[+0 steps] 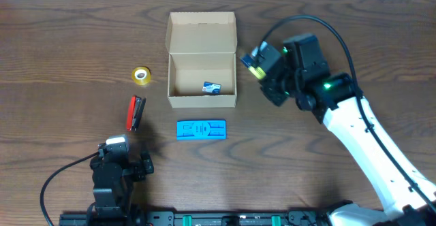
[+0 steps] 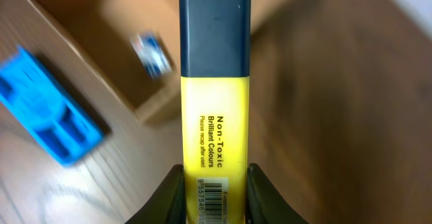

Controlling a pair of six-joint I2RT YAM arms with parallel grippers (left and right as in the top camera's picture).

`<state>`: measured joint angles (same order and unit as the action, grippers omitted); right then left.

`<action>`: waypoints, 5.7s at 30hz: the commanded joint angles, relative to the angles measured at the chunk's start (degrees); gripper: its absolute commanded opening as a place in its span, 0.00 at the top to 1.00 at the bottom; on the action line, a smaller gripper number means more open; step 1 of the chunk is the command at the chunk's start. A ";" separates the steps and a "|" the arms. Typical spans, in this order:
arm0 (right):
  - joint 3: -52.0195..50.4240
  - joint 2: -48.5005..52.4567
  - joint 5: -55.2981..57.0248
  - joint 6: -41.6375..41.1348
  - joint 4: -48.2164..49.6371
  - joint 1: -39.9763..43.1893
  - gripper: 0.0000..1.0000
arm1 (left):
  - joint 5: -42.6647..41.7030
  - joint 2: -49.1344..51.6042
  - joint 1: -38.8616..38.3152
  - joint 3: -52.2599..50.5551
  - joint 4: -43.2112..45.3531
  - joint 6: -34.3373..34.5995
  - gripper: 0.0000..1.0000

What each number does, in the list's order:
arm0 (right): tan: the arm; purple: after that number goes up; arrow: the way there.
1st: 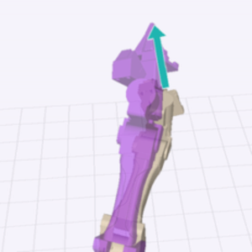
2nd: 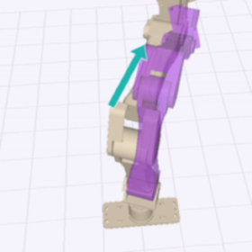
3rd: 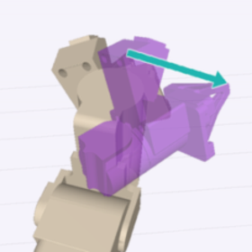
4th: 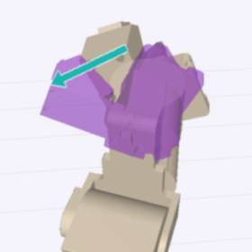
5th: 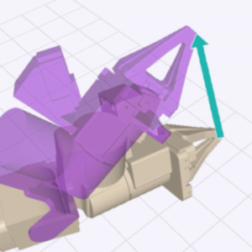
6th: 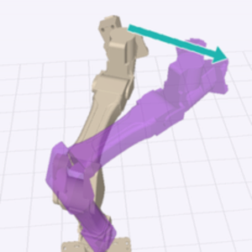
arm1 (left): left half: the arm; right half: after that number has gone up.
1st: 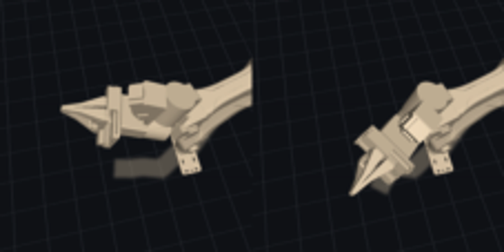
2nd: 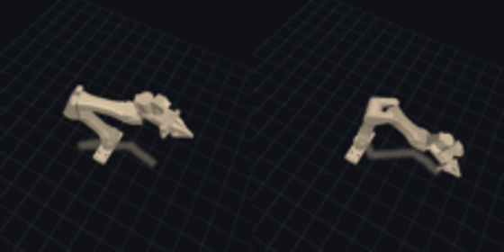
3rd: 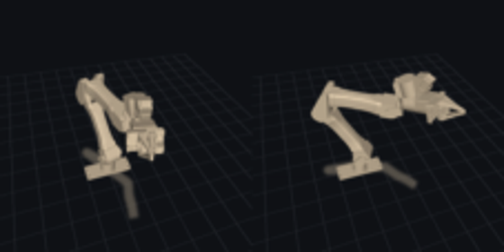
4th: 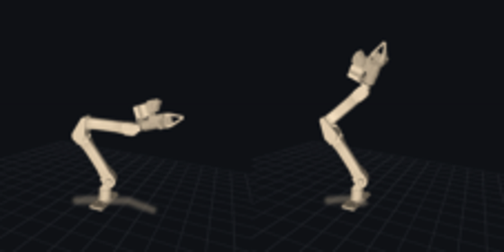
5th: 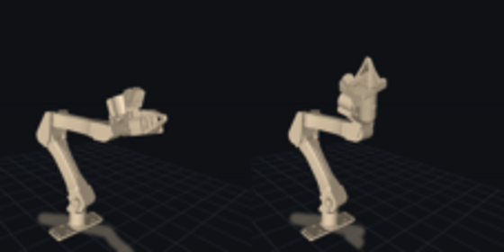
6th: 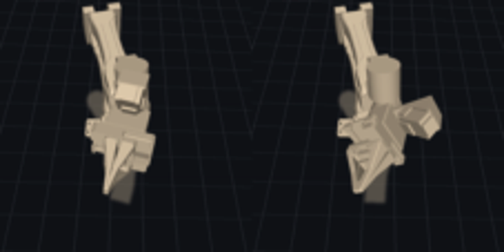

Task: Pack container
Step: 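Place the highlighter into the cardboard box with the right gripper, then grasp the blue whiteboard duster with the right gripper, then lift the blue duster and lower it into the cardboard box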

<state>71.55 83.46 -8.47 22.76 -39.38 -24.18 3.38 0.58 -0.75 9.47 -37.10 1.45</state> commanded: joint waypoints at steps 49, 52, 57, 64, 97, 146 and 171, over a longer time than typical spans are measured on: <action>42.36 35.34 -1.88 8.04 -14.03 -10.88 0.42 | -0.02 -0.35 0.37 -0.52 -0.13 -0.17 0.05; 43.19 32.48 -6.60 12.33 -21.84 -12.26 0.36 | -0.02 -0.35 0.37 -0.52 -0.13 -0.17 0.05; 43.15 31.28 -8.33 15.93 -34.32 -15.78 0.23 | -0.02 -0.35 0.37 -0.52 -0.13 -0.17 0.05; 37.83 31.30 -7.21 18.27 -39.10 -22.40 0.10 | -0.02 -0.35 0.37 -0.52 -0.13 -0.17 0.05; 13.29 33.99 1.62 18.53 -11.41 -25.07 0.03 | -0.02 -0.35 0.37 -0.52 -0.13 -0.17 0.05; 36.30 39.65 7.34 11.98 -27.36 -32.44 0.81 | -0.02 -0.35 0.37 -0.52 -0.13 -0.17 0.05; 49.94 40.02 6.49 10.34 -20.33 -13.99 0.74 | -0.02 -0.35 0.37 -0.52 -0.13 -0.17 0.05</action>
<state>120.49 122.96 2.90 34.02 -60.12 -39.48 3.38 0.58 -0.75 9.47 -37.10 1.45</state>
